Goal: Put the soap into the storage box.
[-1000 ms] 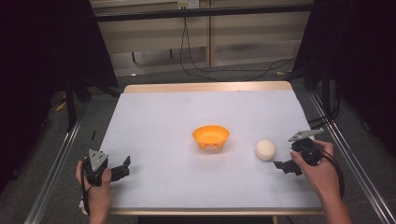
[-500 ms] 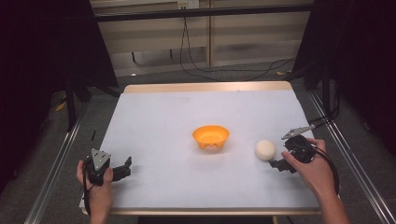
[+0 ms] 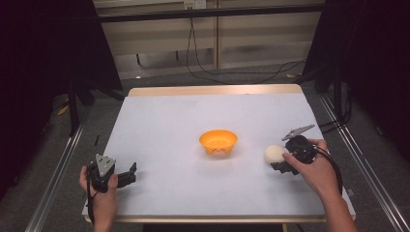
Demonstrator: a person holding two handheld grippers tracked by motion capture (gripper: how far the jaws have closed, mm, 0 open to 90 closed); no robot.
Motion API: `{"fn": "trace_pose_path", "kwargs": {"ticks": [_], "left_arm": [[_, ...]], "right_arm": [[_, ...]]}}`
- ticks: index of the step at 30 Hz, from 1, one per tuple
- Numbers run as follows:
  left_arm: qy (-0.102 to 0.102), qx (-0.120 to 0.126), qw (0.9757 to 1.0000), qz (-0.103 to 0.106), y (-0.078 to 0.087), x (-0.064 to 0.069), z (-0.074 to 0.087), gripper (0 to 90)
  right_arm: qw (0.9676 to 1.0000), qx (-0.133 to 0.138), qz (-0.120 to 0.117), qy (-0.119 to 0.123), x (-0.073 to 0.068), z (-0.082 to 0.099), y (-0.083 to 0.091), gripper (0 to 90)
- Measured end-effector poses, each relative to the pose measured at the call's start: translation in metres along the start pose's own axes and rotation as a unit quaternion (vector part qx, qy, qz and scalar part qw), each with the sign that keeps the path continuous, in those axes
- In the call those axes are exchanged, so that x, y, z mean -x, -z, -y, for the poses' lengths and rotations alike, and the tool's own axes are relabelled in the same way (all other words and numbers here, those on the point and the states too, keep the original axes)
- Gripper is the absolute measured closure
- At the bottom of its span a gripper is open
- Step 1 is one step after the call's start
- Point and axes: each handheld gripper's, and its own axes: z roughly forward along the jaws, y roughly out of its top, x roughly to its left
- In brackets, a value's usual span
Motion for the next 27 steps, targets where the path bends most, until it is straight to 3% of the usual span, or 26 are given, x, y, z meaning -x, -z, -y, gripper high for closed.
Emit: {"fn": "trace_pose_path", "kwargs": {"ticks": [15, 27], "left_arm": [[0.002, -0.002, 1.0000, 0.001, -0.001, 0.000, 0.000, 0.2], [0.002, -0.004, 1.0000, 0.003, -0.001, 0.000, 0.000, 0.2]], "right_arm": [[0.9998, -0.015, -0.001, -0.017, 0.003, -0.011, -0.018, 10.3], [0.9995, -0.027, 0.009, -0.016, 0.003, -0.015, -0.029, 21.9]]}}
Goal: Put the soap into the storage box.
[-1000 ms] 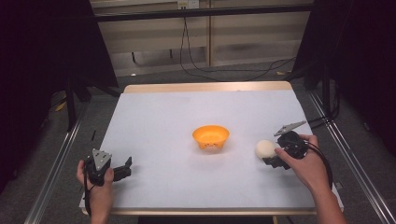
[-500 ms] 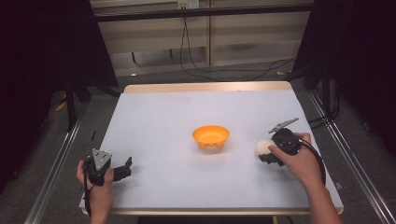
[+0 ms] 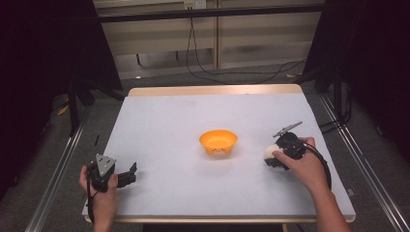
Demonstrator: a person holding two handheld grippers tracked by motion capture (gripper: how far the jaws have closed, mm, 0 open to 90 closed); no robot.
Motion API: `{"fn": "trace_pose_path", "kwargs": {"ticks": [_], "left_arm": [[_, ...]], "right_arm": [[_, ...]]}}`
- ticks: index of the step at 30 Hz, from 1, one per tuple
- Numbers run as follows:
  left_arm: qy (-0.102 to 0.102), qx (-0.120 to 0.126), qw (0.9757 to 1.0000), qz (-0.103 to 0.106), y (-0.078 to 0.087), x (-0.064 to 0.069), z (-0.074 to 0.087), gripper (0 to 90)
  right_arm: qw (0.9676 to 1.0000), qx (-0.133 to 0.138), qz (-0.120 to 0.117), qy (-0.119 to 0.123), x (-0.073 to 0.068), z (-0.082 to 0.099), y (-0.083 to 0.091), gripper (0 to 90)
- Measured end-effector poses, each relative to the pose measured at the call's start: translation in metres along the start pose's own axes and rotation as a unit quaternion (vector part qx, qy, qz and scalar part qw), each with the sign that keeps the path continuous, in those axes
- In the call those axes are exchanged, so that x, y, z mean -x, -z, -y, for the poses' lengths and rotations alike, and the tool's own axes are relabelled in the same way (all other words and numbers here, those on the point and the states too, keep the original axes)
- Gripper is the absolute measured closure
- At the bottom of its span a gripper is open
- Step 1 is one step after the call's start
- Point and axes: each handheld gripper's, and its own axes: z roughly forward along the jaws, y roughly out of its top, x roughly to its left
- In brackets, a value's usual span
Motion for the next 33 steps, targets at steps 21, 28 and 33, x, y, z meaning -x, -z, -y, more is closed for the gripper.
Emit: {"fn": "trace_pose_path", "kwargs": {"ticks": [21, 28, 33], "left_arm": [[-0.002, 0.000, 1.0000, -0.001, 0.000, 0.000, 0.000, 0.2], [-0.001, 0.000, 1.0000, 0.000, 0.000, 0.000, 0.000, 0.2], [-0.001, 0.000, 1.0000, 0.000, 0.000, 0.000, 0.000, 0.2]], "right_arm": [[0.9999, 0.006, 0.001, 0.016, 0.002, -0.004, 0.011, 24.5], [0.9995, 0.014, -0.004, 0.029, 0.000, -0.012, 0.018, 24.5], [0.9991, 0.017, -0.008, 0.038, -0.003, -0.019, 0.021, 24.5]]}}
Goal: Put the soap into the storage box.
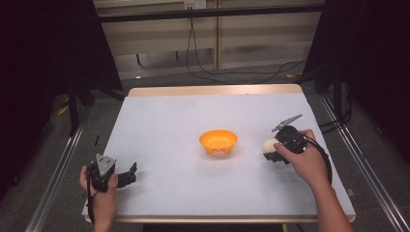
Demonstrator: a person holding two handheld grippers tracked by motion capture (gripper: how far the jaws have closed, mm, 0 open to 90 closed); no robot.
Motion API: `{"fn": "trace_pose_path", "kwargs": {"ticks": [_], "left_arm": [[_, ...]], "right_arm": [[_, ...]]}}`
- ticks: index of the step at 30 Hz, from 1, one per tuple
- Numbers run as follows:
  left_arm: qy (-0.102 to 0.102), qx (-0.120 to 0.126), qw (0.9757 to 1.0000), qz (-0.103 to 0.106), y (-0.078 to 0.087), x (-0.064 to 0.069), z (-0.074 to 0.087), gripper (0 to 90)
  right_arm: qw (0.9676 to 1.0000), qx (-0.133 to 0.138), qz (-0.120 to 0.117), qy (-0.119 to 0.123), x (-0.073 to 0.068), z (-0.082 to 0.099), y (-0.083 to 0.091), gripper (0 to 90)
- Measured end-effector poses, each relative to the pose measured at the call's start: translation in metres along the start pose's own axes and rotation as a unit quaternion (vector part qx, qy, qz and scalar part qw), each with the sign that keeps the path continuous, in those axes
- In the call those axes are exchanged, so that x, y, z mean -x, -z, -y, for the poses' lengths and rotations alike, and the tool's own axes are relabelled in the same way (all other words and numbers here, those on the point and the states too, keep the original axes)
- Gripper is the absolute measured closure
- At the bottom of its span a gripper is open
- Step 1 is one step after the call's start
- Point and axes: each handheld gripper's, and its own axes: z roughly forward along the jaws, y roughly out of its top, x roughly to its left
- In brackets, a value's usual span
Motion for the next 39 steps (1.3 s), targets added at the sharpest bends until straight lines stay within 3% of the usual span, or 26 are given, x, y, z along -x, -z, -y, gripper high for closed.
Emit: {"fn": "trace_pose_path", "kwargs": {"ticks": [7, 39], "left_arm": [[0.001, 0.000, 1.0000, 0.000, 0.000, 0.000, 0.000, 0.2], [0.000, 0.000, 1.0000, 0.001, 0.000, 0.000, 0.000, 0.2]], "right_arm": [[1.0000, 0.003, -0.005, 0.000, -0.004, -0.011, 0.002, 24.5], [0.9986, 0.014, -0.017, 0.048, -0.026, -0.067, 0.010, 24.5]]}}
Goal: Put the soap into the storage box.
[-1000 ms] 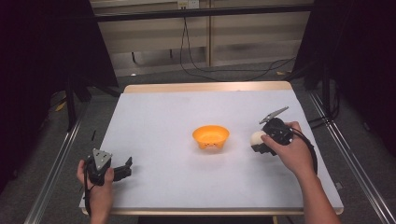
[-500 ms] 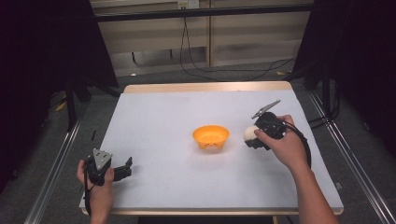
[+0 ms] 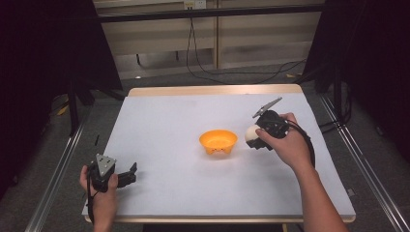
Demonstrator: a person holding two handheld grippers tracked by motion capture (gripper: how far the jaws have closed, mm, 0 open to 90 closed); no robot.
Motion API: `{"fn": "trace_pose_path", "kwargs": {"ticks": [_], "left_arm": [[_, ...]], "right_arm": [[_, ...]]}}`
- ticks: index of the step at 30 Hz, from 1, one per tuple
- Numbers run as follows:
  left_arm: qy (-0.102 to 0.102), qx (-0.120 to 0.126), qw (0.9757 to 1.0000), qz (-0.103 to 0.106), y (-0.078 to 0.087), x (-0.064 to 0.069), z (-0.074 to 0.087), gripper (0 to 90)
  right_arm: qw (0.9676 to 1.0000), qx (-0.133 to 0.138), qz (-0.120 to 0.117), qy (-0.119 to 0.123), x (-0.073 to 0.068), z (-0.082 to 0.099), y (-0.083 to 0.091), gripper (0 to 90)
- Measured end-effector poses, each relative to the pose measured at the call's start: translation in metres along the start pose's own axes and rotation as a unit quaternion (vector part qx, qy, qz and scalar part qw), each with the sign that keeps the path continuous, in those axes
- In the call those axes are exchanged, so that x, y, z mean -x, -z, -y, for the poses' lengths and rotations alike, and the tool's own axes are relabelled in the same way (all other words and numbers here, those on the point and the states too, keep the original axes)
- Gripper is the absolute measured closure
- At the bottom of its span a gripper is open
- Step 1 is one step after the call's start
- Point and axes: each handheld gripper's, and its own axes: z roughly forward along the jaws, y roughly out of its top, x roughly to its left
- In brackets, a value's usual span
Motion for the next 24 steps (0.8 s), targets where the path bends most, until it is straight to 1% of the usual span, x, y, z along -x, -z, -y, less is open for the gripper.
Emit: {"fn": "trace_pose_path", "kwargs": {"ticks": [1, 3, 5, 7, 8, 13, 15, 17, 22, 24], "left_arm": [[-0.001, 0.000, 1.0000, 0.000, 0.000, 0.000, 0.000, 0.2], [0.000, -0.001, 1.0000, 0.000, 0.000, 0.000, 0.000, 0.2], [0.000, -0.001, 1.0000, 0.000, 0.000, 0.000, 0.000, 0.2], [0.000, -0.001, 1.0000, 0.000, 0.000, 0.000, 0.000, 0.2], [0.000, -0.001, 1.0000, 0.000, 0.000, 0.000, 0.000, 0.2], [-0.002, -0.001, 1.0000, -0.001, 0.000, 0.000, 0.000, 0.2], [-0.003, -0.001, 1.0000, -0.001, 0.000, 0.000, 0.000, 0.3], [-0.002, 0.000, 1.0000, -0.001, 0.000, 0.000, 0.000, 0.2], [-0.003, -0.002, 1.0000, -0.001, 0.000, 0.000, 0.000, 0.3], [-0.003, -0.002, 1.0000, -0.001, 0.000, 0.000, 0.000, 0.3]], "right_arm": [[1.0000, 0.001, 0.000, 0.006, 0.000, -0.002, 0.000, 24.5], [1.0000, 0.000, -0.002, 0.004, -0.001, -0.004, 0.000, 24.5], [1.0000, 0.002, -0.003, 0.010, -0.002, -0.007, 0.000, 24.5], [1.0000, -0.002, -0.003, 0.006, -0.003, -0.009, 0.001, 24.4], [0.9999, 0.001, -0.003, 0.010, -0.002, -0.010, 0.000, 24.5], [0.9999, 0.005, -0.008, 0.010, -0.005, -0.015, 0.001, 24.4], [0.9999, 0.002, -0.009, 0.011, -0.006, -0.017, 0.000, 24.5], [0.9998, 0.000, -0.009, 0.018, -0.007, -0.019, 0.000, 24.4], [0.9998, 0.005, -0.012, 0.018, -0.010, -0.025, -0.002, 24.4], [0.9997, 0.003, -0.013, 0.022, -0.012, -0.027, -0.003, 24.4]]}}
